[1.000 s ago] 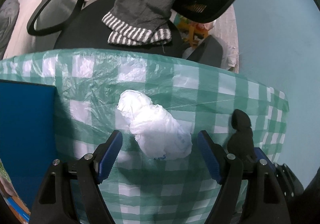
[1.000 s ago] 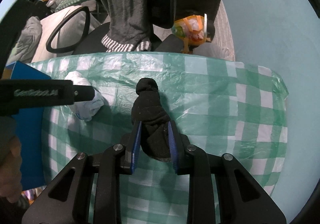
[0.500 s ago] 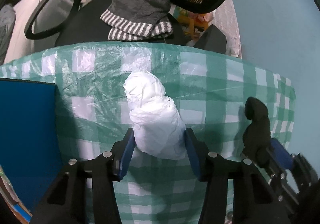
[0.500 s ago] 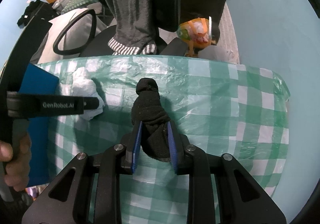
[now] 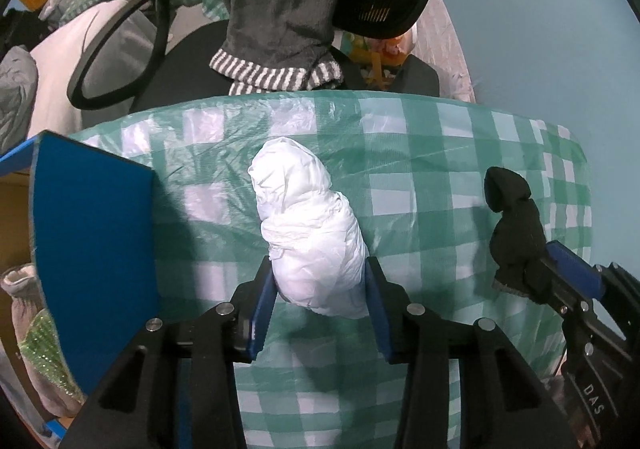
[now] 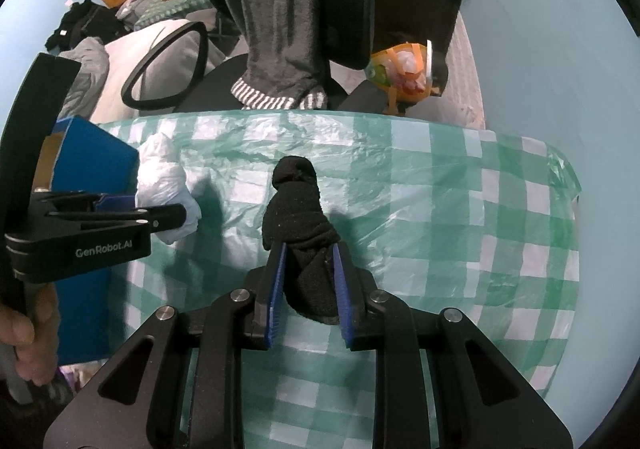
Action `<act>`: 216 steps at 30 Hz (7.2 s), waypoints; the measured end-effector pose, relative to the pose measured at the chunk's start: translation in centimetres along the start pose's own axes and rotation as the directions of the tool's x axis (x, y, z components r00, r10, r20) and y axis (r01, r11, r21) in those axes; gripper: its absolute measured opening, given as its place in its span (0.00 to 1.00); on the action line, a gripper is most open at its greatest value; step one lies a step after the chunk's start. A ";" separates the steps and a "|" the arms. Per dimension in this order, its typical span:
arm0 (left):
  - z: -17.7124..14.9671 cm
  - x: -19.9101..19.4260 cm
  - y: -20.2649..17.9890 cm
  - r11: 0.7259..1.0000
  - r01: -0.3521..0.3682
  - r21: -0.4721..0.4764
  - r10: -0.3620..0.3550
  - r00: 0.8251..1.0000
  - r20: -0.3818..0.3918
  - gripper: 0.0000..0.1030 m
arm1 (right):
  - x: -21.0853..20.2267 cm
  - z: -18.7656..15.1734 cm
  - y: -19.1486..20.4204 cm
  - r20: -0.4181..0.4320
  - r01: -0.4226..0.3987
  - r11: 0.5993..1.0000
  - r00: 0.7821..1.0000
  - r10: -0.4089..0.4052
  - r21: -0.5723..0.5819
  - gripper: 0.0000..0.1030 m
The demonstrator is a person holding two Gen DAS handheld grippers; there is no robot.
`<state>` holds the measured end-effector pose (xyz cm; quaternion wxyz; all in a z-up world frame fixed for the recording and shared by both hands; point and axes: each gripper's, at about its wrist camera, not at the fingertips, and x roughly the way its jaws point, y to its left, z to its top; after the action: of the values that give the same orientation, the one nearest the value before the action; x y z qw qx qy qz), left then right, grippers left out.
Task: Organize soft objects
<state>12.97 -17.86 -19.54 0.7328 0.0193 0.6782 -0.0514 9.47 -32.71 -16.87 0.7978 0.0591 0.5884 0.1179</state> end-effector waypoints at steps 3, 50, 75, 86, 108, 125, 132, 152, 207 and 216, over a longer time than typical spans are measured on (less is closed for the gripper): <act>-0.6 -0.9 0.3 1.000 -0.001 0.010 0.001 1.000 0.019 0.42 | -0.5 -0.1 0.4 0.007 -0.005 1.000 1.000 0.005 -0.005 0.21; -8.4 -13.3 8.2 1.000 -0.022 0.008 0.019 0.972 0.233 0.42 | -7.5 0.3 12.4 0.112 -0.069 0.988 0.990 0.084 -0.136 0.21; -10.6 -14.0 17.6 0.989 -0.066 -0.134 0.095 0.969 0.229 0.42 | -4.9 2.1 23.2 0.058 -0.158 0.944 0.981 0.182 -0.290 0.21; -11.0 -13.1 21.2 0.981 -0.080 -0.176 0.115 0.973 0.200 0.42 | -3.0 2.9 27.4 0.024 -0.180 0.929 0.980 0.198 -0.322 0.21; -11.1 -12.3 24.1 0.985 -0.102 -0.138 0.123 0.981 0.152 0.56 | -1.9 3.8 30.8 0.006 -0.169 0.940 0.984 0.179 -0.295 0.38; -12.6 -17.9 24.9 0.985 -0.135 -0.109 0.157 0.963 0.220 0.67 | -6.5 3.7 29.9 0.085 -0.124 0.968 0.986 0.145 -0.219 0.62; -13.4 -20.1 24.5 0.979 -0.169 -0.110 0.192 0.948 0.253 0.79 | -8.4 3.0 29.5 0.103 -0.117 0.973 0.985 0.139 -0.199 0.63; -15.5 -22.1 23.8 0.975 -0.170 -0.142 0.201 0.949 0.243 0.79 | -11.6 1.2 29.5 0.148 -0.079 0.974 0.983 0.112 -0.214 0.66; -15.2 -22.1 22.7 0.974 -0.171 -0.151 0.203 0.952 0.228 0.79 | -11.6 0.8 27.7 0.128 -0.071 0.977 0.987 0.098 -0.200 0.66; -15.3 -22.2 22.6 0.974 -0.171 -0.151 0.203 0.952 0.229 0.79 | -11.6 0.6 27.3 0.126 -0.072 0.978 0.987 0.098 -0.196 0.66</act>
<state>-1.53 7.18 0.39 0.8115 0.0295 0.5805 0.0602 3.61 -9.29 0.37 0.8320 0.0152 0.5159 0.2035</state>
